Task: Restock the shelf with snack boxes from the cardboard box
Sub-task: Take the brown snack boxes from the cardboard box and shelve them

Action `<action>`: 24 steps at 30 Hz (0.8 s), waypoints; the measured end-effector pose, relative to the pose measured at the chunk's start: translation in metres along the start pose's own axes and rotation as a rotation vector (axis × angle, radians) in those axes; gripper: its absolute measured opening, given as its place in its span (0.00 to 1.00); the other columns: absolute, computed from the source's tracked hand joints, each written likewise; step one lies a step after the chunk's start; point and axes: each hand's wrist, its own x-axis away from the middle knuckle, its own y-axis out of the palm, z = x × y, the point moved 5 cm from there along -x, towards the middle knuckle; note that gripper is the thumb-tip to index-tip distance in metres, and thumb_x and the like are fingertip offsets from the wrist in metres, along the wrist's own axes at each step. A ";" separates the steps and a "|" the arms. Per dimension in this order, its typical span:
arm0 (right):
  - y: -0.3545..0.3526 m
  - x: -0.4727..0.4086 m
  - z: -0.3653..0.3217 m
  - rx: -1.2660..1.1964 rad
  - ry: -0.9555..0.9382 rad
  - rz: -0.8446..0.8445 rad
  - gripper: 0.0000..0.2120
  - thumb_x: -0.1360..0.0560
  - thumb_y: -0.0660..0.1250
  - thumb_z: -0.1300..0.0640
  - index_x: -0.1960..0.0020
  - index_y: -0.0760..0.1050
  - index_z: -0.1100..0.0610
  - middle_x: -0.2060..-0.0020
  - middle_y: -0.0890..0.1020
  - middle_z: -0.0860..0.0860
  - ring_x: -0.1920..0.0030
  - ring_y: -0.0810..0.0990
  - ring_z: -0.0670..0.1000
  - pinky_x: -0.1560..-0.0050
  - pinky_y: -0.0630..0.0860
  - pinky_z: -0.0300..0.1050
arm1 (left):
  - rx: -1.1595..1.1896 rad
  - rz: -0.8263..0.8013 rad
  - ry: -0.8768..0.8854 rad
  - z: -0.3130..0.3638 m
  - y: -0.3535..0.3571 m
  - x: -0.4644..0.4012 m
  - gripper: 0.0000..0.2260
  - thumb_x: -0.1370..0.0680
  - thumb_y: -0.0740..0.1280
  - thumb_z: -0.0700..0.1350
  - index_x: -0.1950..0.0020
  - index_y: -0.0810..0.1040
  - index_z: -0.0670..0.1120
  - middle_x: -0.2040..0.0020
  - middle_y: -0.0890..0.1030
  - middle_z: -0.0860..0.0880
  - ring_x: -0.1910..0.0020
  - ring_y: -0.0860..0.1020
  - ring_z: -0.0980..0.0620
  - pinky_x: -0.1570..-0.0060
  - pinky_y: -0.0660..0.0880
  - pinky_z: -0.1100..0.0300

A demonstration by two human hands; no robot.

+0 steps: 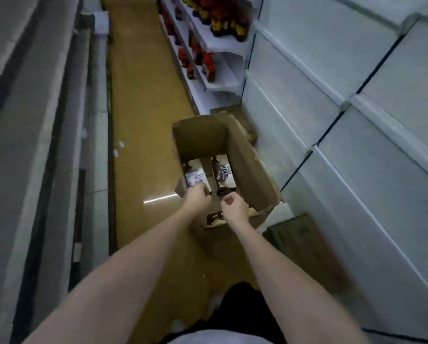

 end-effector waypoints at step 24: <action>0.144 -0.224 0.021 -0.514 0.800 0.161 0.06 0.23 0.66 0.58 0.46 0.74 0.58 0.47 0.79 0.56 0.46 0.77 0.58 0.54 0.69 0.44 | -0.670 -0.606 0.122 -0.032 0.079 -0.353 0.22 0.22 0.67 0.43 0.30 0.67 0.39 0.34 0.74 0.37 0.35 0.74 0.39 0.38 0.72 0.51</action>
